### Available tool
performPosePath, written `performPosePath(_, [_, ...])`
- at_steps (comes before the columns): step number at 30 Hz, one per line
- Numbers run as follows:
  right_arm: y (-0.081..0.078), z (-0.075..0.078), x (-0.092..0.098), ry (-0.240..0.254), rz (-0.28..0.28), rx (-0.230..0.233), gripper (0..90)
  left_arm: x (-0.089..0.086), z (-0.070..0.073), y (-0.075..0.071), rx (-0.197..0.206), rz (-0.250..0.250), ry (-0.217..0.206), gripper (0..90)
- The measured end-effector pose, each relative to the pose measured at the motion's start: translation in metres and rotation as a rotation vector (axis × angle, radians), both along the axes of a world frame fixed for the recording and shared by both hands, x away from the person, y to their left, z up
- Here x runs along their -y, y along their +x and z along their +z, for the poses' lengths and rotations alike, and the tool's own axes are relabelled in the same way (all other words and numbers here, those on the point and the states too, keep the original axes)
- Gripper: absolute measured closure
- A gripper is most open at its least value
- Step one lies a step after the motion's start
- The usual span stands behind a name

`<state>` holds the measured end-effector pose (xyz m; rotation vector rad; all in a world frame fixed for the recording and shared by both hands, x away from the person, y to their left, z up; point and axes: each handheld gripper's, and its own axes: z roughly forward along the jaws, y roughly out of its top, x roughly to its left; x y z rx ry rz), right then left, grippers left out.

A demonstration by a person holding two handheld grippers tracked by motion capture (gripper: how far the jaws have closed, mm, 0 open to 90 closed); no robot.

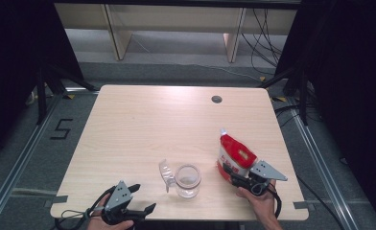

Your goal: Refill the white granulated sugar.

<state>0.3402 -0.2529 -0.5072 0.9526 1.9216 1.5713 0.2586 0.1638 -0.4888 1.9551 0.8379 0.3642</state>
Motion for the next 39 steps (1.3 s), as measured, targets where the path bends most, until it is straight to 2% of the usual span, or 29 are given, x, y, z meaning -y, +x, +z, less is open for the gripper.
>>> performPosePath(1, [0.000, 0.001, 0.001, -0.021, 0.009, 0.002, 44.5, 0.000, 0.000, 0.000, 0.000, 0.000, 0.000, 17.5])
performPosePath(2, [-0.003, 0.001, -0.001, -0.013, 0.009, -0.018, 44.6, -0.001, 0.000, 0.001, 0.007, -0.005, 0.006, 17.5])
performPosePath(3, [-0.003, 0.001, -0.001, -0.013, 0.009, -0.018, 44.6, -0.001, 0.000, 0.000, 0.004, -0.004, 0.006, 17.5])
performPosePath(5, [-0.003, 0.003, -0.001, -0.027, 0.015, 0.005, 44.9, -0.001, 0.001, 0.000, 0.006, -0.004, 0.010, 17.5])
performPosePath(6, [-0.004, 0.003, 0.000, -0.046, 0.008, 0.001, 44.9, 0.000, 0.000, -0.001, -0.009, 0.005, -0.007, 17.5])
performPosePath(8, [-0.004, 0.003, 0.000, -0.041, 0.020, -0.002, 45.1, -0.001, 0.001, -0.001, -0.008, 0.000, 0.003, 17.5])
performPosePath(10, [-0.004, 0.004, 0.000, -0.043, 0.027, 0.033, 45.2, -0.001, 0.001, -0.001, -0.007, -0.001, 0.005, 17.5])
performPosePath(12, [-0.007, 0.007, 0.000, -0.049, 0.036, 0.015, 45.3, -0.002, 0.001, 0.000, -0.006, -0.002, 0.008, 17.5])
performPosePath(13, [-0.006, 0.008, 0.001, -0.042, 0.045, 0.043, 45.3, -0.001, 0.001, 0.000, -0.006, -0.002, 0.007, 17.5])
performPosePath(15, [-0.007, 0.009, 0.001, -0.039, 0.053, 0.040, 45.4, -0.001, 0.001, 0.000, -0.006, -0.001, 0.006, 17.6])
performPosePath(17, [-0.010, 0.014, 0.002, -0.039, 0.035, 0.073, 45.5, -0.001, 0.000, -0.001, -0.010, 0.007, -0.007, 17.5])
performPosePath(18, [-0.010, 0.014, 0.002, -0.039, 0.035, 0.073, 45.5, -0.001, 0.000, -0.001, -0.010, 0.007, -0.007, 17.5])
performPosePath(19, [-0.015, 0.018, 0.003, -0.046, 0.059, 0.074, 45.5, -0.002, 0.001, -0.001, -0.009, 0.007, 0.008, 17.5])
performPosePath(21, [-0.018, 0.020, 0.003, -0.057, 0.054, 0.059, 45.6, -0.002, 0.001, -0.001, -0.008, 0.008, 0.007, 17.5])
performPosePath(22, [-0.019, 0.026, 0.005, -0.094, 0.083, 0.095, 45.6, -0.002, 0.001, -0.001, -0.008, 0.007, 0.009, 17.5])
performPosePath(23, [-0.022, 0.028, 0.005, -0.083, 0.066, 0.103, 45.7, -0.001, 0.000, -0.001, -0.008, 0.004, 0.001, 17.5])
performPosePath(24, [-0.021, 0.030, 0.005, -0.090, 0.087, 0.143, 45.7, -0.001, 0.000, -0.001, -0.003, 0.003, 0.001, 17.5])
performPosePath(25, [-0.024, 0.033, 0.005, -0.100, 0.091, 0.141, 45.7, -0.001, 0.000, 0.000, -0.001, 0.000, 0.004, 17.5])
performPosePath(27, [-0.026, 0.036, 0.005, -0.141, 0.087, 0.176, 45.7, -0.001, 0.000, -0.001, -0.008, 0.006, -0.002, 17.5])
performPosePath(28, [-0.026, 0.036, 0.005, -0.141, 0.087, 0.176, 45.7, -0.001, 0.000, -0.001, -0.008, 0.006, -0.002, 17.5])
performPosePath(29, [-0.029, 0.037, 0.005, -0.152, 0.092, 0.195, 45.8, -0.001, 0.001, -0.001, -0.007, 0.005, 0.003, 17.5])
performPosePath(31, [-0.030, 0.038, 0.004, -0.159, 0.109, 0.186, 45.8, -0.002, 0.001, -0.001, -0.006, 0.004, 0.006, 17.5])
performPosePath(32, [-0.034, 0.040, 0.003, -0.204, 0.107, 0.210, 45.9, -0.001, 0.000, -0.001, -0.008, 0.007, -0.002, 17.5])
performPosePath(36, [-0.038, 0.041, 0.001, -0.224, 0.125, 0.222, 45.9, -0.001, 0.000, -0.001, -0.008, 0.007, -0.003, 17.5])
performPosePath(37, [-0.039, 0.041, 0.000, -0.239, 0.117, 0.230, 45.9, -0.002, 0.001, 0.000, -0.008, 0.002, 0.009, 17.5])
performPosePath(38, [-0.041, 0.042, -0.001, -0.309, 0.138, 0.255, 46.0, -0.002, 0.000, 0.000, -0.008, 0.002, 0.008, 17.5])
performPosePath(39, [-0.042, 0.043, -0.002, -0.323, 0.143, 0.252, 46.0, -0.002, 0.000, -0.001, -0.009, 0.003, 0.008, 17.6])
